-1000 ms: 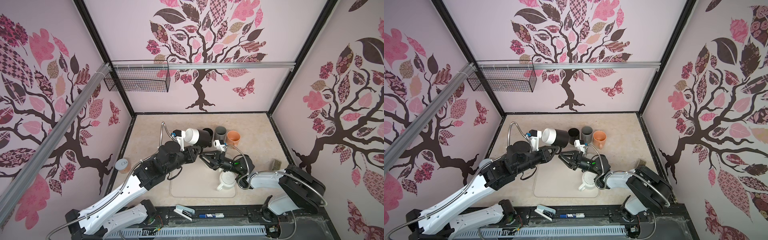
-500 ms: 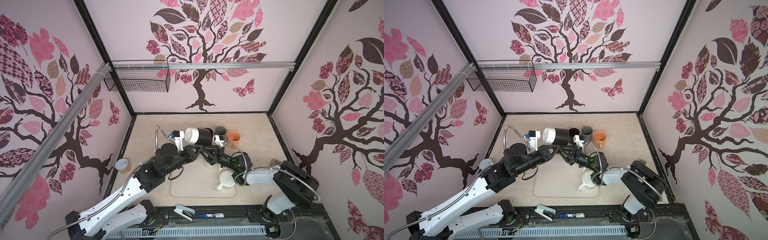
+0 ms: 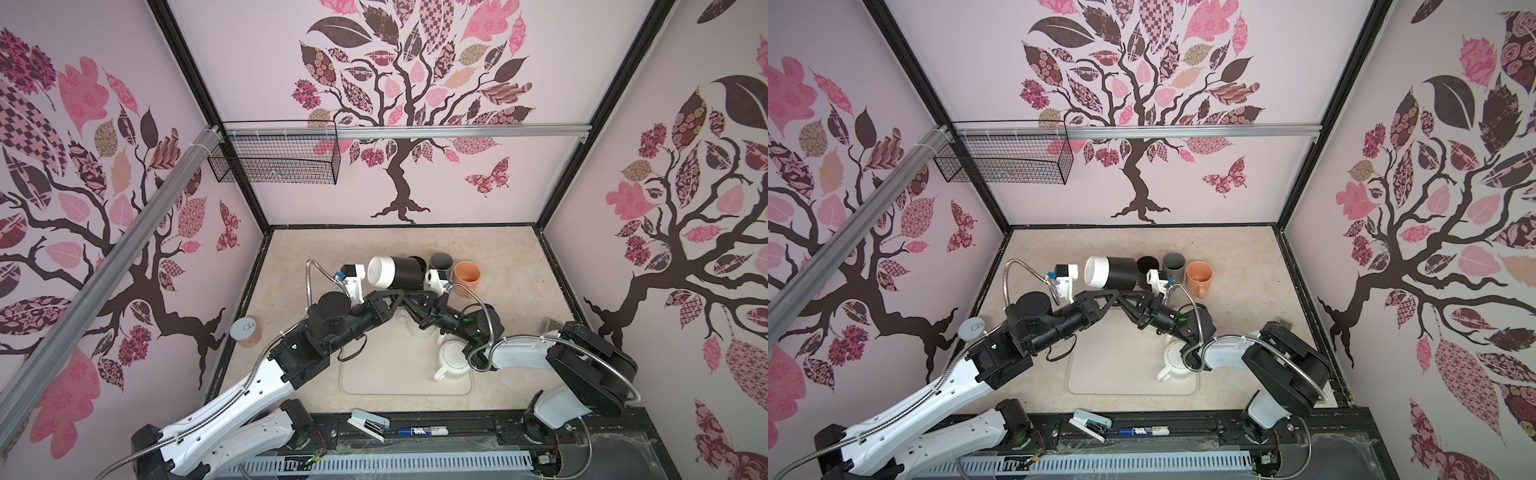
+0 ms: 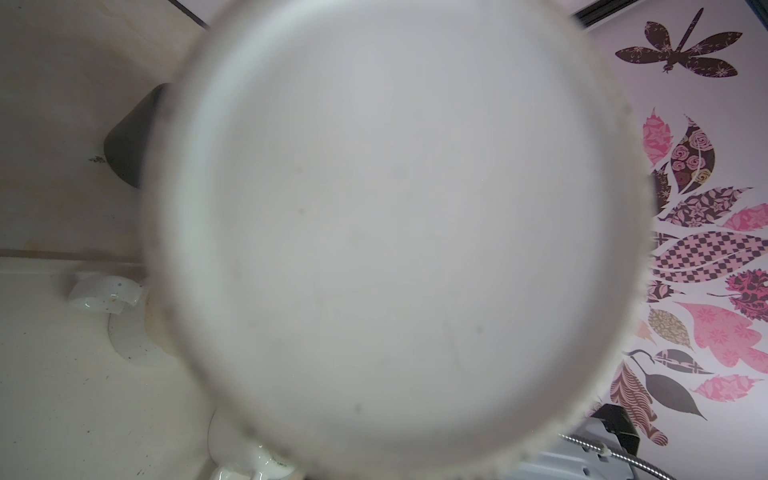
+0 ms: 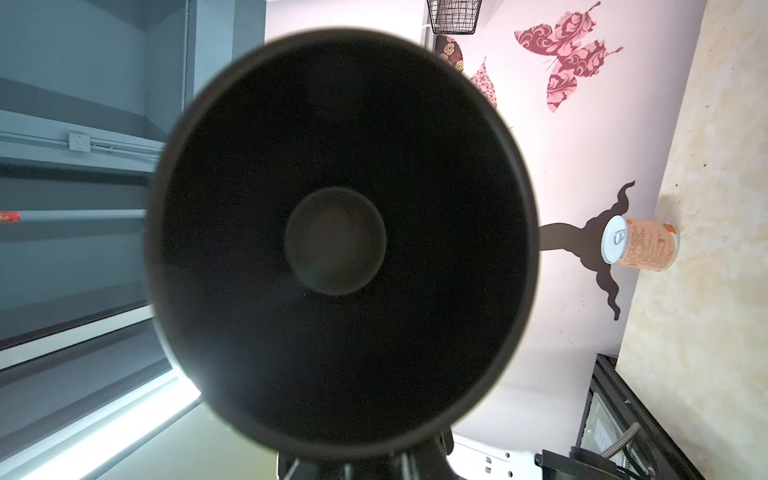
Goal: Turn the mug right side up
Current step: 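Close the right gripper on the mug's rim while the left gripper releases it, then carry the mug upright toward the black mug with the right gripper while the left withdraws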
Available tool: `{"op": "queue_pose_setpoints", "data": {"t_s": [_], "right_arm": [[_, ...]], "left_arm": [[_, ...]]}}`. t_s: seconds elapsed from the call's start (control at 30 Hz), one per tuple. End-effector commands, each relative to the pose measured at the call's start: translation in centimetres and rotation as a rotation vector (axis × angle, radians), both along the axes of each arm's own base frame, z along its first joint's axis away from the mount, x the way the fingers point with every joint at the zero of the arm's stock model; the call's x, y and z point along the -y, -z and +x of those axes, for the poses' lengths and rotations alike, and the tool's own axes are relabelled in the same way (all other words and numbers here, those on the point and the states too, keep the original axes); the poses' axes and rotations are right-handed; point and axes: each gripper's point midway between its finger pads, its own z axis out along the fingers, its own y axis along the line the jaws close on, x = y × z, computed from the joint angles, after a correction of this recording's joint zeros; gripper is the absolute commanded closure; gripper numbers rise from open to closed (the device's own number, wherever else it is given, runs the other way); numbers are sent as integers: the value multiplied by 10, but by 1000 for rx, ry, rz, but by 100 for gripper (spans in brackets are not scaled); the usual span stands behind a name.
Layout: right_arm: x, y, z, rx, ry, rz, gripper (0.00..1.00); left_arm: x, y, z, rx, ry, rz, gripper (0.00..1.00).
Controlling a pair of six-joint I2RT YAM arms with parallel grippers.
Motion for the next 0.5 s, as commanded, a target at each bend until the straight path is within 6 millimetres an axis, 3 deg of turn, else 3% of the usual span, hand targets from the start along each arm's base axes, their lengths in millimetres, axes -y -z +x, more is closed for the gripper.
{"op": "queue_pose_setpoints", "data": {"t_s": [0.0,0.03,0.17,0.2,0.27,0.33,0.47], "right_arm": [[28,-39,9,53,75,154,100],[28,-37,9,55,80,139,100],[26,-31,9,85,108,42,100],[26,-31,9,94,116,17,100],[25,-28,9,107,136,-37,100],[26,-26,9,124,152,-81,100],[33,-20,12,136,171,-168,100]], "left_arm": [[-4,1,-8,24,9,-16,100],[-8,4,-7,18,-6,-4,100],[-24,10,-5,36,-71,66,33],[-27,8,-4,48,-80,81,22],[-36,4,-4,70,-110,117,9],[-46,3,-3,82,-142,146,3],[-69,11,-5,104,-207,247,3]]}}
